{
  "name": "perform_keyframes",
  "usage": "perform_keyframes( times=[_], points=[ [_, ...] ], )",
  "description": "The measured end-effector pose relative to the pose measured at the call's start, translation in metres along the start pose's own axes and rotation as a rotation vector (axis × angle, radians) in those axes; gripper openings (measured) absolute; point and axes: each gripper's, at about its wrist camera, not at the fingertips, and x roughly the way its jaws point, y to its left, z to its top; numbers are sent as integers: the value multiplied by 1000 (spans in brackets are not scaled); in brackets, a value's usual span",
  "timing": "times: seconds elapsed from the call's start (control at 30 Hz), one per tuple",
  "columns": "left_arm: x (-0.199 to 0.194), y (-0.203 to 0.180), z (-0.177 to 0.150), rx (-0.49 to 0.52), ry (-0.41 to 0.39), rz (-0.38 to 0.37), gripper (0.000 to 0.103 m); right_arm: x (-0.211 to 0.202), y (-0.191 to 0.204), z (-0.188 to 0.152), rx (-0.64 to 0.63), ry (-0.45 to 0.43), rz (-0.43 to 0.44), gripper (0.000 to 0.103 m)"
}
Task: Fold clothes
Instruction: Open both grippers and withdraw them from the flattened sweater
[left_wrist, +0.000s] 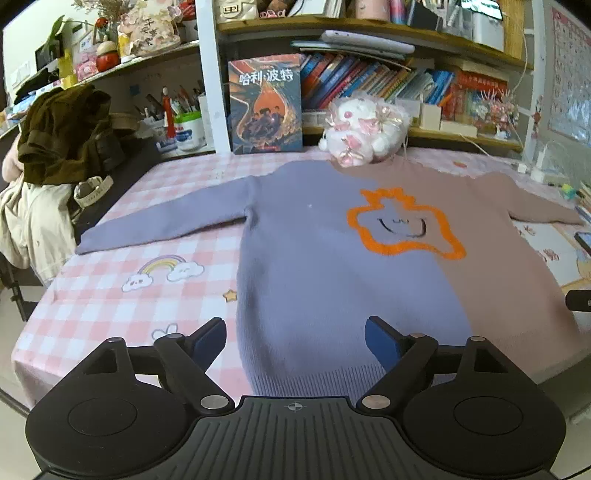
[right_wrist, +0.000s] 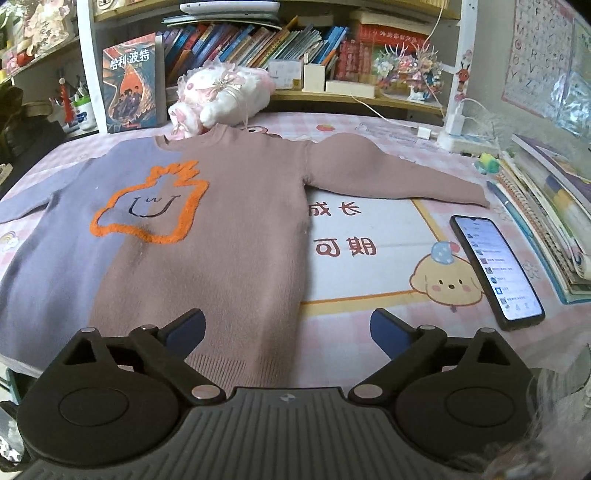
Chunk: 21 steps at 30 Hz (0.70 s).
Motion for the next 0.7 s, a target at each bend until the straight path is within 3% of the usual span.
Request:
perform_keyframes(
  times=[0.17,0.43,0.7],
  points=[
    [-1,6,-3,21,-9,-24,85,-6,10,-10,3,15,4,97],
    [9,27,-4,106,-16,-127,85,-14,45,-16,28,4,-53,98],
    [27,73,11,195,-19,-239,85,-18,108,-16,82,1,-128,99]
  ],
)
